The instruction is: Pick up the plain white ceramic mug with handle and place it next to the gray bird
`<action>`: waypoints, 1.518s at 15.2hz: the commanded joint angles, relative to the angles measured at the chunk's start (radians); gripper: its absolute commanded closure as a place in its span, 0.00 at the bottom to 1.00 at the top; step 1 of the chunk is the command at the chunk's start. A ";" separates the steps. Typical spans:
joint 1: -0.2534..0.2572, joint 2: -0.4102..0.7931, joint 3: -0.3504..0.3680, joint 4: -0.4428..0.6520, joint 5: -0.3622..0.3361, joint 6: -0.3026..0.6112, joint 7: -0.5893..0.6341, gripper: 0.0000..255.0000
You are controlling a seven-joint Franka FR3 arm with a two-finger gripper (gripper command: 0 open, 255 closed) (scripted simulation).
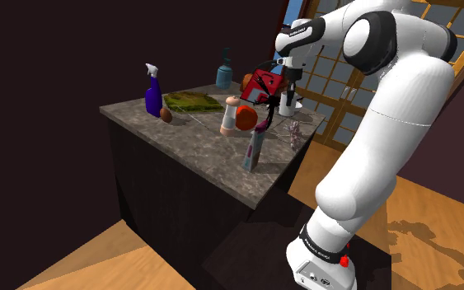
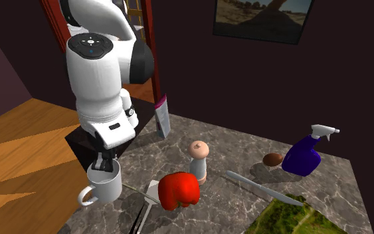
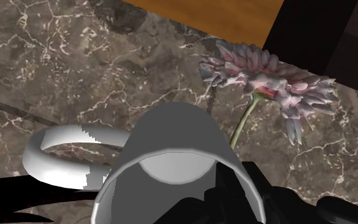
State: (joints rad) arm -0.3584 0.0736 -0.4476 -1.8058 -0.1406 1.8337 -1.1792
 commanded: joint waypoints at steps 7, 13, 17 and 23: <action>-0.002 0.020 0.000 -0.088 0.004 0.106 0.010 1.00; -0.006 0.045 0.000 -0.141 0.012 0.182 0.014 1.00; -0.008 0.066 0.000 -0.172 0.018 0.233 0.015 1.00; -0.011 0.089 0.001 -0.199 0.026 0.281 0.015 1.00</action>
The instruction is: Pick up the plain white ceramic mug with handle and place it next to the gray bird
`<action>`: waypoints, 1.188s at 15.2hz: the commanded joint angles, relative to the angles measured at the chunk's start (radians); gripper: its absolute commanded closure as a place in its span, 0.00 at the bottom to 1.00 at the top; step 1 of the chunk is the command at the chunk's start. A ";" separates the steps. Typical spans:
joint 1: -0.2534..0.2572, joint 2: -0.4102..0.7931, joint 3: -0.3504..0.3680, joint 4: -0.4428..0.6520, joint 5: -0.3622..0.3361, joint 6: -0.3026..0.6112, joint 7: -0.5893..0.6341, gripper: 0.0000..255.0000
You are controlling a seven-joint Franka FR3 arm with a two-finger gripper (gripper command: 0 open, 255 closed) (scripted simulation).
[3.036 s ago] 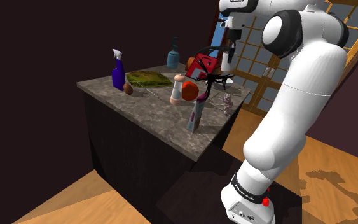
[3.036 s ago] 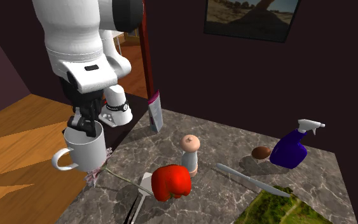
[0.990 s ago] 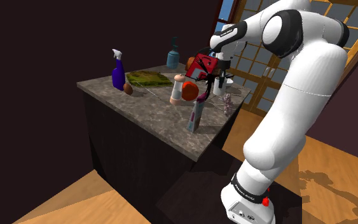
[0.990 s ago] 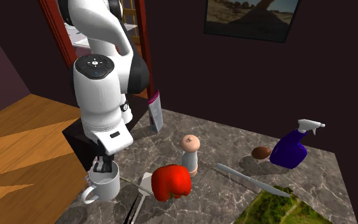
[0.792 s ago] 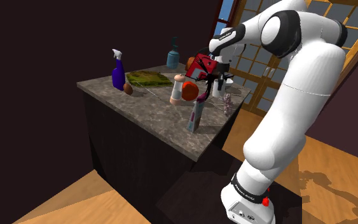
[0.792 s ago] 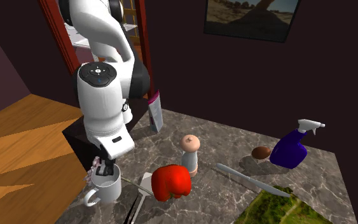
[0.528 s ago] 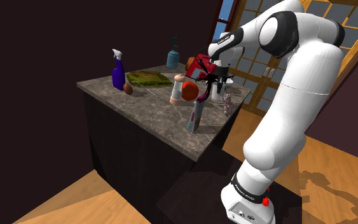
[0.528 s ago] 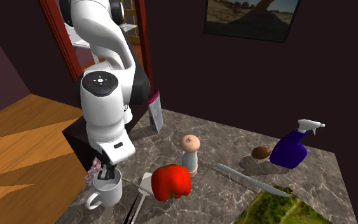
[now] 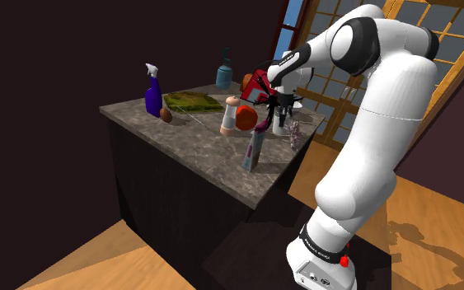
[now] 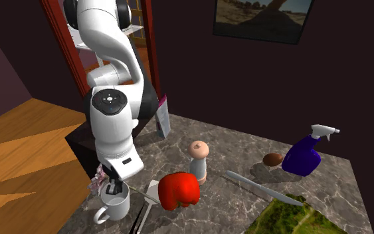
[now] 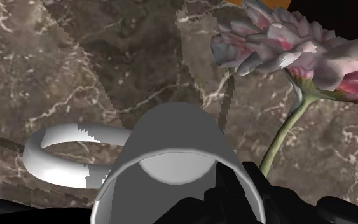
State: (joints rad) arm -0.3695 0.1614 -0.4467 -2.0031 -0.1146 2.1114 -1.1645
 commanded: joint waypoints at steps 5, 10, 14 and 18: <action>0.000 0.001 0.000 -0.002 0.000 0.003 0.000 1.00; 0.000 0.001 0.000 -0.002 0.000 0.003 0.000 0.00; 0.011 -0.036 0.003 0.059 -0.011 -0.093 0.009 0.00; 0.014 -0.044 0.005 0.077 -0.013 -0.119 0.011 0.00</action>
State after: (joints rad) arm -0.3558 0.1182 -0.4424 -1.9295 -0.1279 1.9971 -1.1543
